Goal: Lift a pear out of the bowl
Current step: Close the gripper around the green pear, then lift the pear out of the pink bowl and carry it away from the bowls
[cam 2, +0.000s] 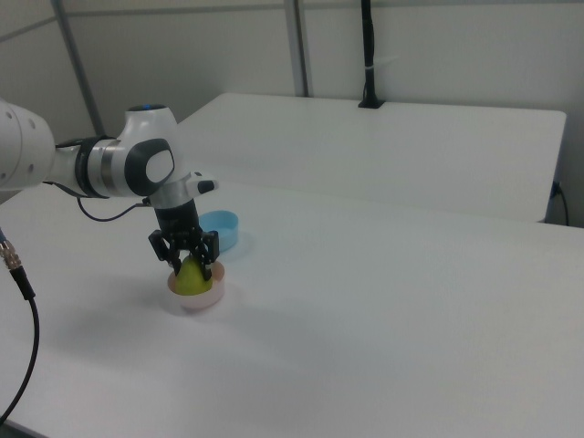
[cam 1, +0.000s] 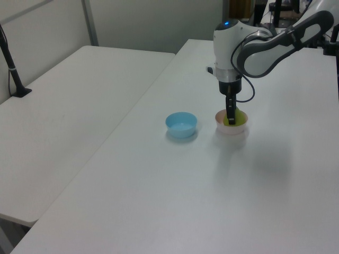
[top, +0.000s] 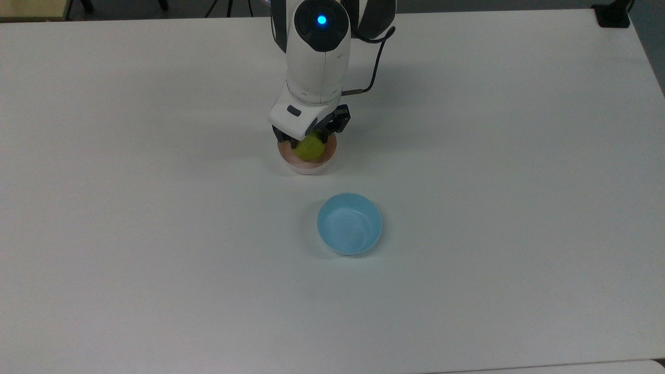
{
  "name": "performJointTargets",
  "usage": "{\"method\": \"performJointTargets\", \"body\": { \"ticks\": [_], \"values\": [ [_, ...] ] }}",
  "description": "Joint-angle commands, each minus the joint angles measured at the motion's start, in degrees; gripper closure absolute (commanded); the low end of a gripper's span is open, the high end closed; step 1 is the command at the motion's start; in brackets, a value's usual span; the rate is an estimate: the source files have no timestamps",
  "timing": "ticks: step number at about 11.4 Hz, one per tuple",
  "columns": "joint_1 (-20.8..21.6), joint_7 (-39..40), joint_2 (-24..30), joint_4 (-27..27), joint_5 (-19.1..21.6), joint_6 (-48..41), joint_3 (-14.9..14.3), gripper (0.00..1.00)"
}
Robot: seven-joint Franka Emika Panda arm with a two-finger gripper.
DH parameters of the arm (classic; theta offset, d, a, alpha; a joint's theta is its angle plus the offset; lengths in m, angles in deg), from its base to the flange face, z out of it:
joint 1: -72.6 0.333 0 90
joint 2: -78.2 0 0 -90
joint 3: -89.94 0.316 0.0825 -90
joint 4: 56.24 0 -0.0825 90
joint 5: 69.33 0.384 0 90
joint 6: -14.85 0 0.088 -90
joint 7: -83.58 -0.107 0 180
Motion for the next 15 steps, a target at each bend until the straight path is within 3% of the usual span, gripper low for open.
{"method": "performJointTargets", "body": {
  "ticks": [1,6,9,15],
  "values": [
    [0.7,-3.4,3.5,-1.3,-0.5,-3.5,0.1,0.51],
    [0.5,-3.4,9.2,-3.8,0.3,-10.7,-0.1,0.51],
    [-0.7,-1.9,9.4,-8.7,0.4,-15.5,-1.1,0.51],
    [-12.1,10.2,6.5,-10.3,-0.1,-14.2,-1.5,0.51]
  ]
}}
